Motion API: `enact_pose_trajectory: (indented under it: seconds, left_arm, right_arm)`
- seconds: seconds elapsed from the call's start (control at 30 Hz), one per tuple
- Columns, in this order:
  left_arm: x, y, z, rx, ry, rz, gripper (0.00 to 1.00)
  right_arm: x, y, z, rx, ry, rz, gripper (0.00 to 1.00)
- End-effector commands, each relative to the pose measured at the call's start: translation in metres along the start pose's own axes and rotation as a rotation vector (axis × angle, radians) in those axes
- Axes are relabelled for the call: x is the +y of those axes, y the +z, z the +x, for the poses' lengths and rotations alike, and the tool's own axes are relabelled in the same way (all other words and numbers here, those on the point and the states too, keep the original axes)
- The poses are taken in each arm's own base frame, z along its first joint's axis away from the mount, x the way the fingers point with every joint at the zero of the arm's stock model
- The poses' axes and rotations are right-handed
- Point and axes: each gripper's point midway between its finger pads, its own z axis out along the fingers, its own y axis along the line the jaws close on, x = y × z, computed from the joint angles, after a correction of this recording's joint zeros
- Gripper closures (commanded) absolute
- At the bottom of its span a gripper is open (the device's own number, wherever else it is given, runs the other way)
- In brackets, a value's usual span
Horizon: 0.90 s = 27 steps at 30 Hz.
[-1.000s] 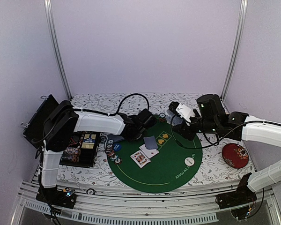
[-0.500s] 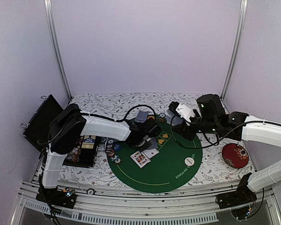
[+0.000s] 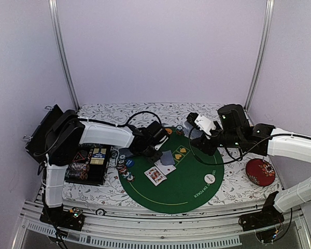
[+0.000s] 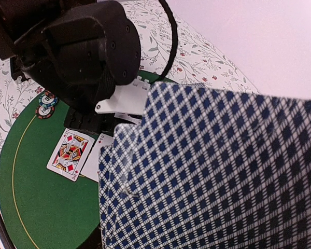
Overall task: Distribute texas hold em gaming equipment
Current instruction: Flop the poker card onto the poker table mat, then pick up the poker card from the community card area.
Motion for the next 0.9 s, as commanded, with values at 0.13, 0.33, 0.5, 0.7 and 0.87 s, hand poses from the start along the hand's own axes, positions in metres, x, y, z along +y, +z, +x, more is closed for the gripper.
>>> enact_pose_trajectory:
  seconds: [0.13, 0.33, 0.5, 0.7, 0.87]
  left_arm:
    - [0.004, -0.034, -0.014, -0.097, -0.277, 0.285, 0.63]
    - [-0.001, -0.032, -0.024, -0.144, -0.481, 0.511, 0.54]
    - [-0.015, -0.029, -0.025, -0.143, -0.586, 0.673, 0.49]
    - [-0.028, -0.017, -0.027, -0.113, -0.606, 0.737, 0.54]
    - [-0.031, 0.000, -0.022, -0.078, -0.619, 0.723, 0.59]
  right_arm:
    - [-0.001, -0.008, -0.011, -0.048, 0.018, -0.008, 0.56]
    - [0.000, -0.010, -0.013, -0.056, 0.018, -0.015, 0.56]
    - [0.001, -0.013, -0.013, -0.066, 0.015, -0.018, 0.56]
    - [0.001, -0.013, -0.012, -0.067, 0.015, -0.017, 0.56]
    - [0.001, -0.015, -0.012, -0.073, 0.015, -0.016, 0.56]
